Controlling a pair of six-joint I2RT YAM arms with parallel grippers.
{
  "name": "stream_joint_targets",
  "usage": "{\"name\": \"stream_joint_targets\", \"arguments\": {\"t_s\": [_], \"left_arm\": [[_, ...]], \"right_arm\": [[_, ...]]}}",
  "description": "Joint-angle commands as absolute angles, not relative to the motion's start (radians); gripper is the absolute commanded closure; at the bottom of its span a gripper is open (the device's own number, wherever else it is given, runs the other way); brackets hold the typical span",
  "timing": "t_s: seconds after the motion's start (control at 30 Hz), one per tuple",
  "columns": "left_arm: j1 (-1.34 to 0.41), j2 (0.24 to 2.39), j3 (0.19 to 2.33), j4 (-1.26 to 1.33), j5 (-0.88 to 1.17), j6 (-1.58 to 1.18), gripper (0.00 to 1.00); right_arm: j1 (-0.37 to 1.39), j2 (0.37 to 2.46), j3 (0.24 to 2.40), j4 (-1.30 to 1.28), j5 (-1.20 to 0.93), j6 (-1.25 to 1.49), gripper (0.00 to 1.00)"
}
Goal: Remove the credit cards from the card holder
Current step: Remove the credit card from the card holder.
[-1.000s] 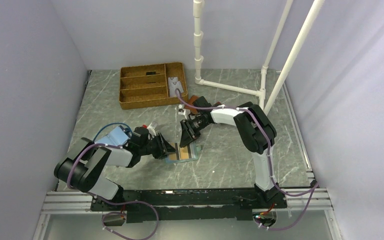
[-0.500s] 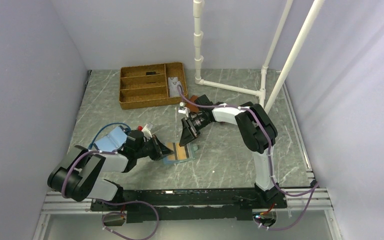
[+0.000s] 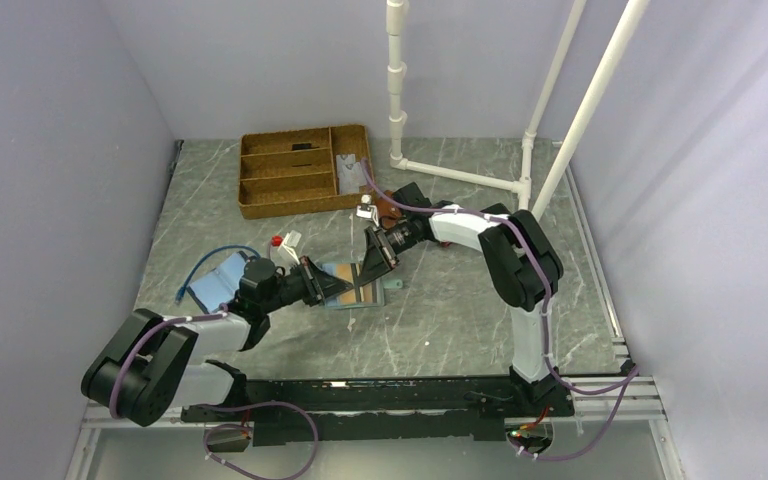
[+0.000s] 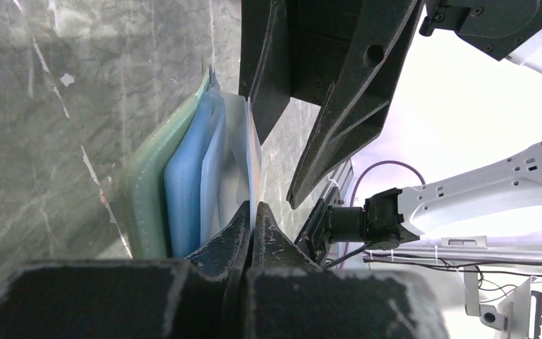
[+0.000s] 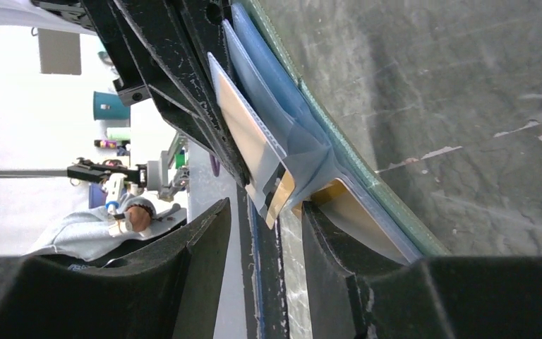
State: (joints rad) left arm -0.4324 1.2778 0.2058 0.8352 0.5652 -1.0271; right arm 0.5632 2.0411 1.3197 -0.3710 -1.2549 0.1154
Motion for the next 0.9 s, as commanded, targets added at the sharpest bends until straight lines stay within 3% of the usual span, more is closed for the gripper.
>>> {"name": "stream_joint_targets", "arguments": {"t_s": [0.0,0.1,0.23,0.33,0.4,0.5,0.63,0.87], "left_arm": [[-0.428,1.25,0.201,0.971,0.6,-1.058,1.0],[-0.428,1.248,0.199,0.979,0.594,-1.068,1.0],[-0.428,1.236,0.195,0.951,0.565,-1.075,1.0],[-0.427,1.22,0.195,0.891,0.542,-1.076,0.8],[-0.423,1.206,0.189,0.868,0.534,-1.074,0.69],[-0.41,1.192,0.176,0.84,0.533,-1.067,0.63],[-0.388,1.221,0.158,0.863,0.552,-1.061,0.66],[-0.35,1.438,0.132,1.081,0.631,-1.095,0.94]], "right_arm": [[0.558,1.981,1.31,-0.294,-1.331,0.153,0.56],[0.559,1.973,1.293,-0.247,-1.361,0.203,0.63],[0.558,1.978,1.292,-0.229,-1.384,0.223,0.84],[0.556,1.991,1.296,-0.242,-1.388,0.212,1.0],[0.55,2.0,1.293,-0.244,-1.388,0.209,1.0],[0.536,2.018,1.283,-0.247,-1.385,0.204,1.0],[0.531,2.048,1.287,-0.272,-1.383,0.18,1.0],[0.529,2.103,1.289,-0.292,-1.38,0.151,1.0]]}}
